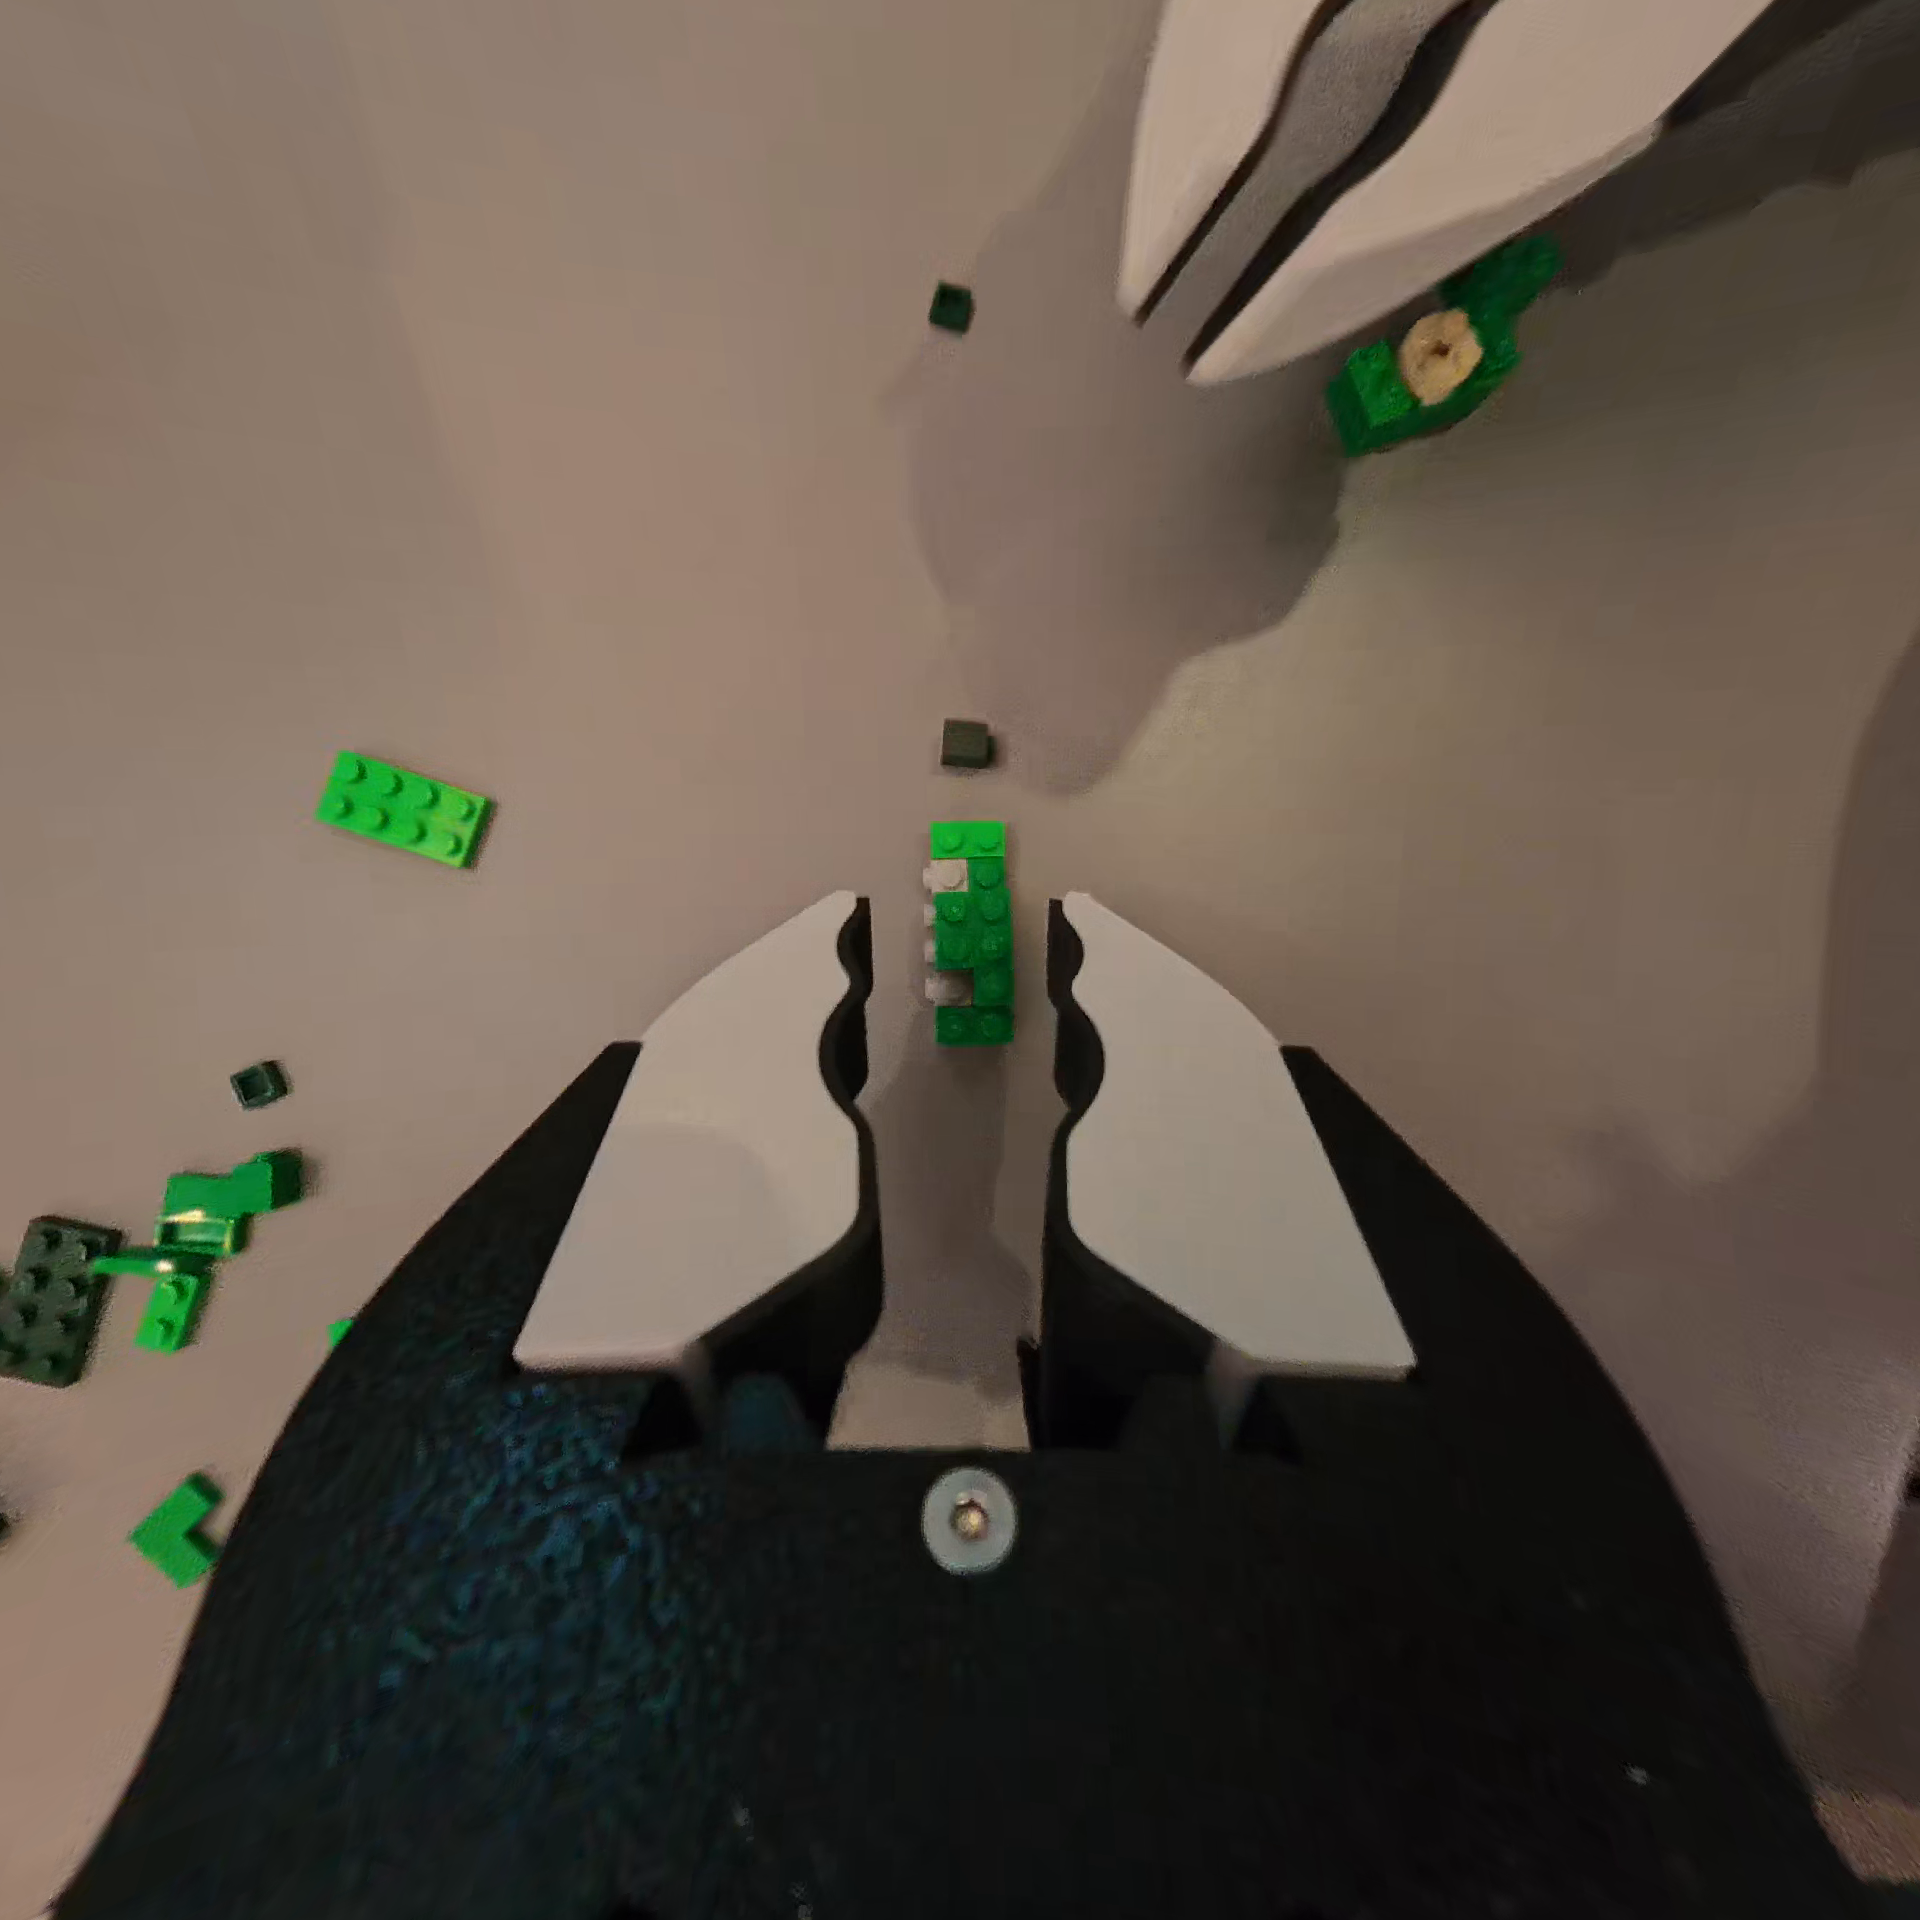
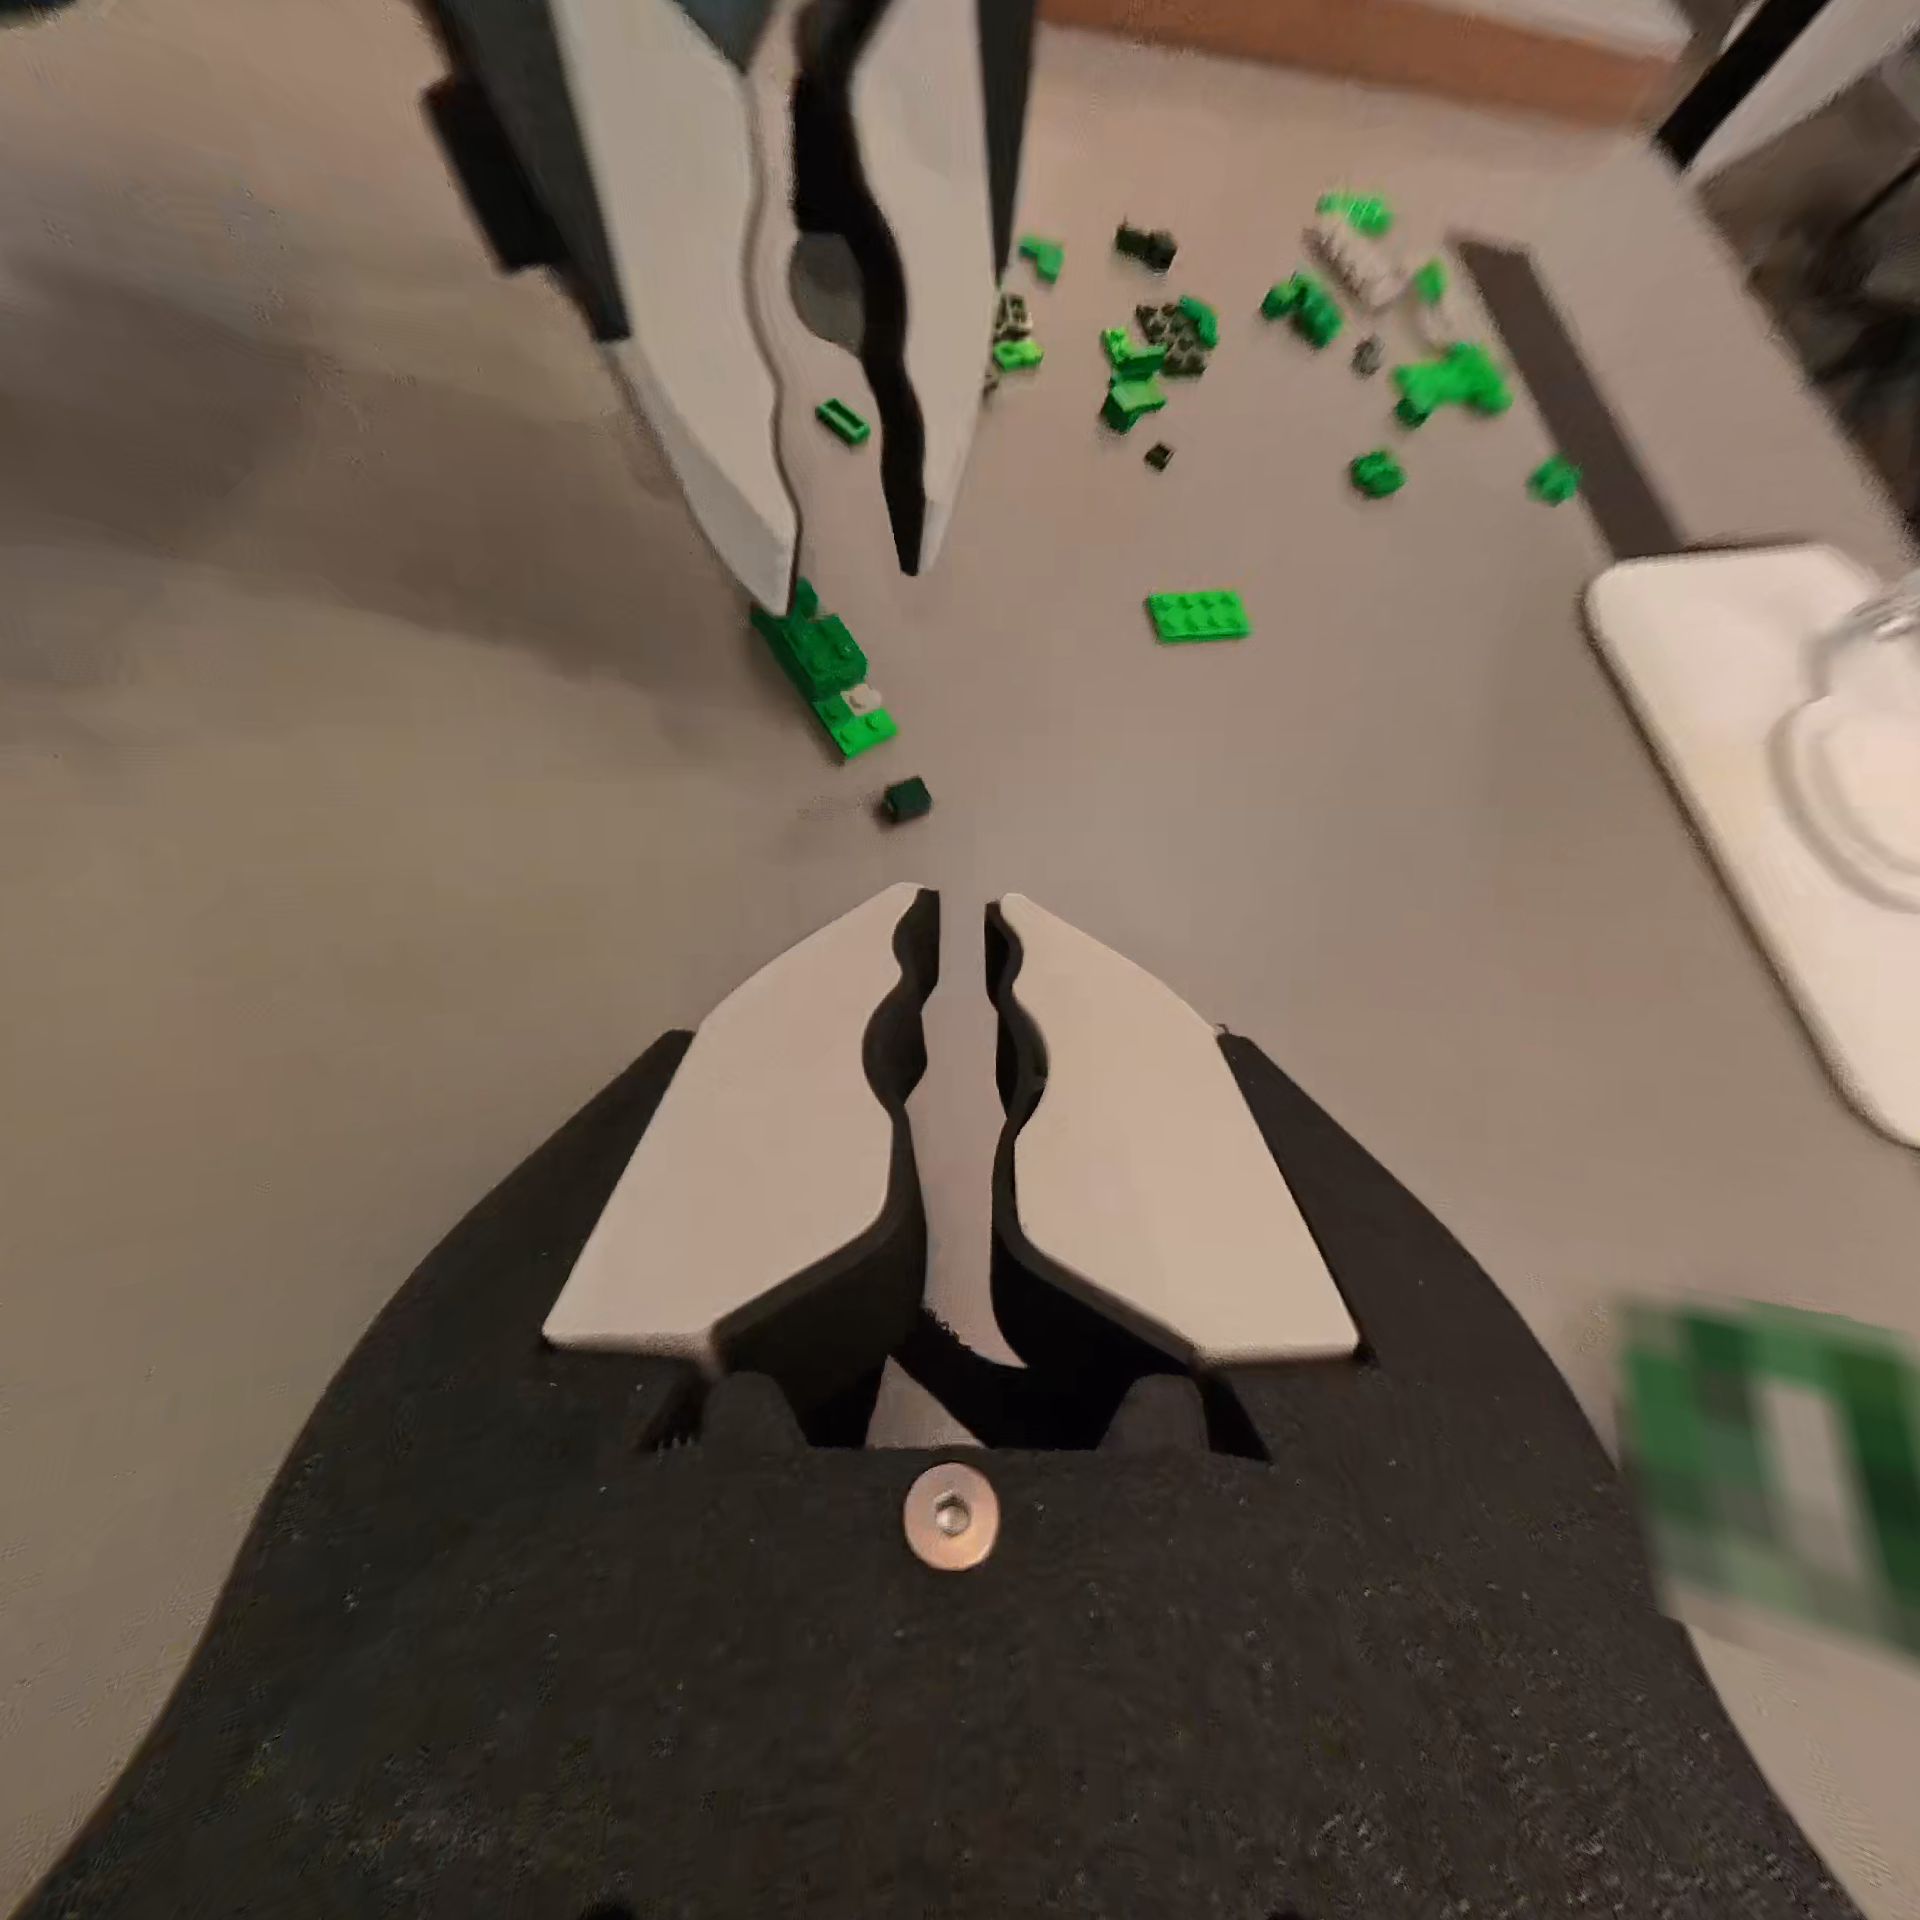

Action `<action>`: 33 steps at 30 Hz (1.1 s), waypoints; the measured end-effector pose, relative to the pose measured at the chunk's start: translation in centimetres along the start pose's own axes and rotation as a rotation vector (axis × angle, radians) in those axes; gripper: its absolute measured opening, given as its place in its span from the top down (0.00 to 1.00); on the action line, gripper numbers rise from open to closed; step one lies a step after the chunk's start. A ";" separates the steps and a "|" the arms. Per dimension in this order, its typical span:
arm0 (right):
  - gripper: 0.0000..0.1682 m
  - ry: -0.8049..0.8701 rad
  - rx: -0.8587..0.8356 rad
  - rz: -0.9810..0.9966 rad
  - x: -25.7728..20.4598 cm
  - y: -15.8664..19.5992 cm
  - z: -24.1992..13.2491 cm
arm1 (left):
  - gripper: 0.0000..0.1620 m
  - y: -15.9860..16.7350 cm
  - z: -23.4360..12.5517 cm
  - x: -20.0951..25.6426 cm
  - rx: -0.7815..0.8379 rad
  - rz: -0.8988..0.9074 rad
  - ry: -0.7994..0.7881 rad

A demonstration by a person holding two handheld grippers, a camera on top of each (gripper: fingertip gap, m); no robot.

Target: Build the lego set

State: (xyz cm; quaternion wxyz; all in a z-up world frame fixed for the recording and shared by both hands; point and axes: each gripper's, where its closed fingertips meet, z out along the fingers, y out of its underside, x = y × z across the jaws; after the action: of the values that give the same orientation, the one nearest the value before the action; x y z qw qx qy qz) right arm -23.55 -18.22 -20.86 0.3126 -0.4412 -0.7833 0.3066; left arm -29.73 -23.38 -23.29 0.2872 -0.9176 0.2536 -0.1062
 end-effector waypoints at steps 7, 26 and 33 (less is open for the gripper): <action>0.85 -0.077 -0.216 0.325 -1.6 0.8 5.0 | 0.80 1.6 -0.4 0.4 0.100 -0.041 -0.081; 0.93 -0.046 -0.344 0.114 -0.9 1.6 4.8 | 0.82 0.6 -2.2 -0.7 0.323 -0.033 -0.233; 0.93 -0.279 -0.651 -0.058 1.3 8.9 -5.7 | 0.83 -0.2 -2.9 -2.0 0.408 0.004 -0.372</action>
State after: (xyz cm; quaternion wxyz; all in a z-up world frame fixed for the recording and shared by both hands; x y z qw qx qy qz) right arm -15.29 -12.16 -23.83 0.0540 -0.4491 -0.8874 0.0890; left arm -32.36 -23.58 -20.92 0.5080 -0.8439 0.1715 0.0159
